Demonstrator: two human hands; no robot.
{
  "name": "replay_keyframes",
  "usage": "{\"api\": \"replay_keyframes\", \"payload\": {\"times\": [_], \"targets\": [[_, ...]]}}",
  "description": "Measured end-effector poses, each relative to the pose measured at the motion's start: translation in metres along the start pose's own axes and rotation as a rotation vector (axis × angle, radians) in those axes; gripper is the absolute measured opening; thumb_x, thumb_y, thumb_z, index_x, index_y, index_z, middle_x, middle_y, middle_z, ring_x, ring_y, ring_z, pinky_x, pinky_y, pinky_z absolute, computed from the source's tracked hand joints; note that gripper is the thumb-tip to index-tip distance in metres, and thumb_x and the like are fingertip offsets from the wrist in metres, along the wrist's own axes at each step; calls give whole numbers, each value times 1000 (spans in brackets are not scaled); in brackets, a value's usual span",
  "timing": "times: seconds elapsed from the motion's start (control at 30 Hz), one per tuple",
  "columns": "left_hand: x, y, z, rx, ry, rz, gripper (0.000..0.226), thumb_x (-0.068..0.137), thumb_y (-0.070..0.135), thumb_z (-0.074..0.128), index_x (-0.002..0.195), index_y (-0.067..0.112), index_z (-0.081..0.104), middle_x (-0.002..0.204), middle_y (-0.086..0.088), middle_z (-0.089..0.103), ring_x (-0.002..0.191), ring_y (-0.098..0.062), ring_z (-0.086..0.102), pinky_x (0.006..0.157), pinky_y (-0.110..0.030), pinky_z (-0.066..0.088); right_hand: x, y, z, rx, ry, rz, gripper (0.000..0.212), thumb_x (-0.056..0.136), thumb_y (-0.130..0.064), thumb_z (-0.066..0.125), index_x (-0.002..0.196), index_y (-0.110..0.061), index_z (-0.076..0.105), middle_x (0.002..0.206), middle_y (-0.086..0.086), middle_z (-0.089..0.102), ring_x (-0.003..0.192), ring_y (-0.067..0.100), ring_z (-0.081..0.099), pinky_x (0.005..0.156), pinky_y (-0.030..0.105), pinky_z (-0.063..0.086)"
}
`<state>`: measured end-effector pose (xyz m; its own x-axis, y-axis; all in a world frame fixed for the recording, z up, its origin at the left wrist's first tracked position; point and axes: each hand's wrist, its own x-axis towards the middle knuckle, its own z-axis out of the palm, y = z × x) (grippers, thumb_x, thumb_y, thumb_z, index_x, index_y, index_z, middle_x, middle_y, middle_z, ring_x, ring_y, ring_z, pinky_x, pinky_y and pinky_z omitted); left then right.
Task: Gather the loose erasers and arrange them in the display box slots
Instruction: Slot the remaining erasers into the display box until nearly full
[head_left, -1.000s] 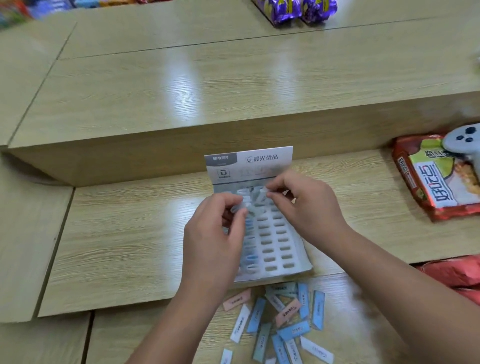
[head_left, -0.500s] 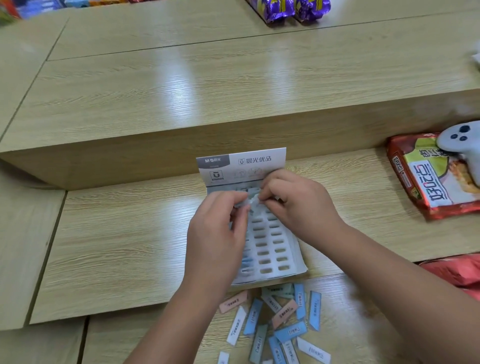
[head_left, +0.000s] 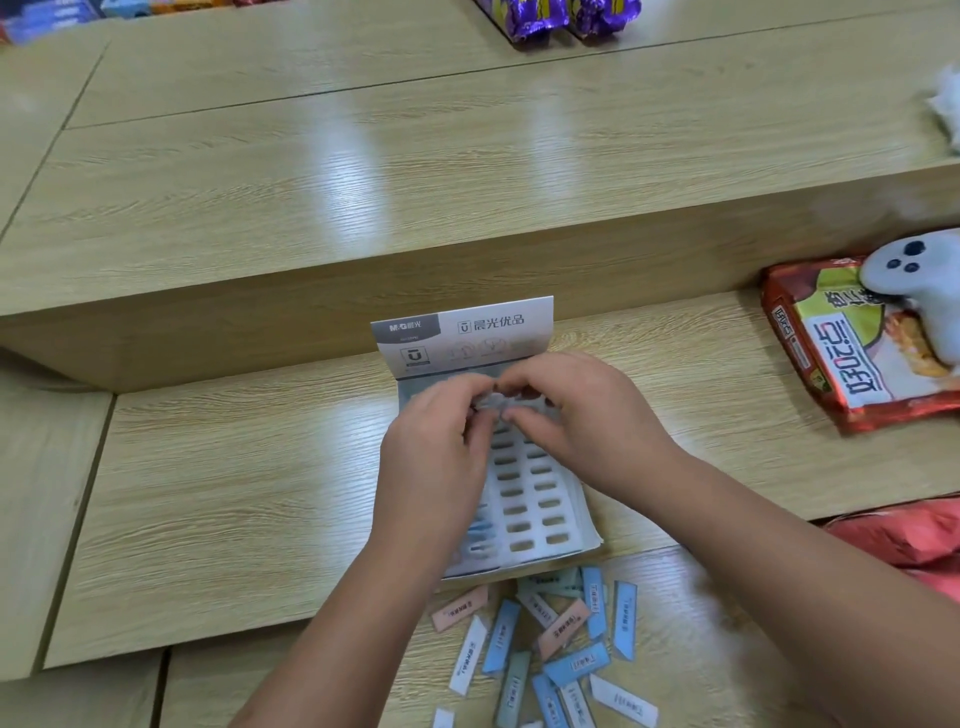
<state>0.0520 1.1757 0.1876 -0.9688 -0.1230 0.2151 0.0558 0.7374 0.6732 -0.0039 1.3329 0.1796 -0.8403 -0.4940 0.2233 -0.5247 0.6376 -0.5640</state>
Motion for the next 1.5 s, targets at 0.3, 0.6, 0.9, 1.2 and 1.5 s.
{"api": "replay_keyframes", "payload": {"times": [0.3,0.6,0.9,1.2,1.5], "targets": [[2,2,-5,-62,-28,-115,24,93,17,67,115,27,61,100,14,69,92,-5,64,81,-24,54,0,-2,6,-30,97,8,15,83,-27,70,97,-32,67,85,-17,67,81,10,60,63,36,51],[9,-9,-2,9,-2,76,9,87,8,70,91,16,72,85,7,70,77,-12,61,69,-32,52,1,4,-2,-64,49,-61,9,81,-19,73,88,-21,68,77,-10,65,73,13,56,62,34,50],[10,-15,-6,227,-154,255,21,85,3,58,96,9,76,100,-8,68,89,-34,58,75,-46,53,1,-2,-8,-322,-127,-195,25,90,-29,49,90,-16,70,99,3,62,88,28,55,66,44,52],[-91,-27,-30,-32,100,141,18,90,1,59,101,3,73,97,-10,69,90,-24,63,79,-39,52,-113,-39,12,-40,244,-32,16,91,-7,60,100,-8,73,99,8,67,92,27,61,81,33,47],[-249,-82,-9,7,4,-366,33,86,5,66,119,9,65,119,-7,55,112,-23,54,90,-46,51,-215,-39,81,-114,222,-188,22,80,2,64,99,-11,66,117,11,59,102,36,57,98,37,42]]}}
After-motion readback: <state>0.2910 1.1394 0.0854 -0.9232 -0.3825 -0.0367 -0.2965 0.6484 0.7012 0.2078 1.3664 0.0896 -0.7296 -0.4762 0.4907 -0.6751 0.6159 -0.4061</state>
